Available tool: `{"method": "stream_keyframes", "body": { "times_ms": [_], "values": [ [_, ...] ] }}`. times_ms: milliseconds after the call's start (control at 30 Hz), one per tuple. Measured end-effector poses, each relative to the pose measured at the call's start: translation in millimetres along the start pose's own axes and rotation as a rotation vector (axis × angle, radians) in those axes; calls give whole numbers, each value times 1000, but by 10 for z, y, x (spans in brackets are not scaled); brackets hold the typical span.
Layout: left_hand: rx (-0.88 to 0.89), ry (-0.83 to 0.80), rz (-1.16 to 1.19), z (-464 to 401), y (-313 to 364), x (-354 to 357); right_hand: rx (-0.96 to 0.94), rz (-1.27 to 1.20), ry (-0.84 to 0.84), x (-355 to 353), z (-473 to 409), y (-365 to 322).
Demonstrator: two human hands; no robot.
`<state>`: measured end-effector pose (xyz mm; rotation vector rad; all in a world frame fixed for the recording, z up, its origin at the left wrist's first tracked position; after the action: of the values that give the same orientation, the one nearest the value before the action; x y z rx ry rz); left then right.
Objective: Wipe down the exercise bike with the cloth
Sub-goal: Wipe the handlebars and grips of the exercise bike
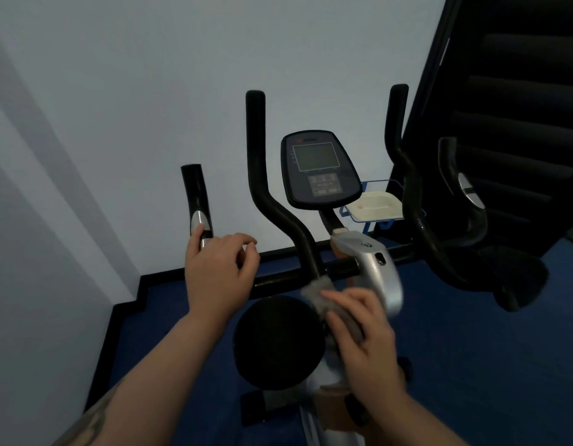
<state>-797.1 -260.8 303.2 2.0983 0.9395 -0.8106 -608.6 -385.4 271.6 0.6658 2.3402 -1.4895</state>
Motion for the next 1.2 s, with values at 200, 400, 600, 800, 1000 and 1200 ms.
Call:
{"method": "stream_keyframes", "body": {
  "times_ms": [200,400,600,800,1000,1200],
  "values": [
    [-7,-4,-11,-2,10,-15,18,38,-2,-227,-716,-115],
    [-7,-11,-22,-6,13,-20,69,109,-104,11,-570,-73],
    [-14,-22,-28,3,-6,13,45,188,-141,-182,-810,-94],
    [-28,-28,-28,-4,-1,-19,105,165,-124,-18,-1029,-45],
    [-38,-41,-16,-2,13,-17,47,256,-71,-163,-1032,-120],
    [-34,-103,149,-4,12,-80,-11,355,-237,263,-1523,-311]
  ]
}}
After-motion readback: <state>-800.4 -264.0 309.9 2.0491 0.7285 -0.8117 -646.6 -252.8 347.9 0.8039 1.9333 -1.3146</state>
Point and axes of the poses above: each hand's wrist, its own z-axis away from the middle knuckle, its own x-axis out of the palm, y = z × x, the point moved 8 cm from there along -z, towards the middle knuckle, and after that the axes turned 14 degrees about -y, right-handed, at the moved point
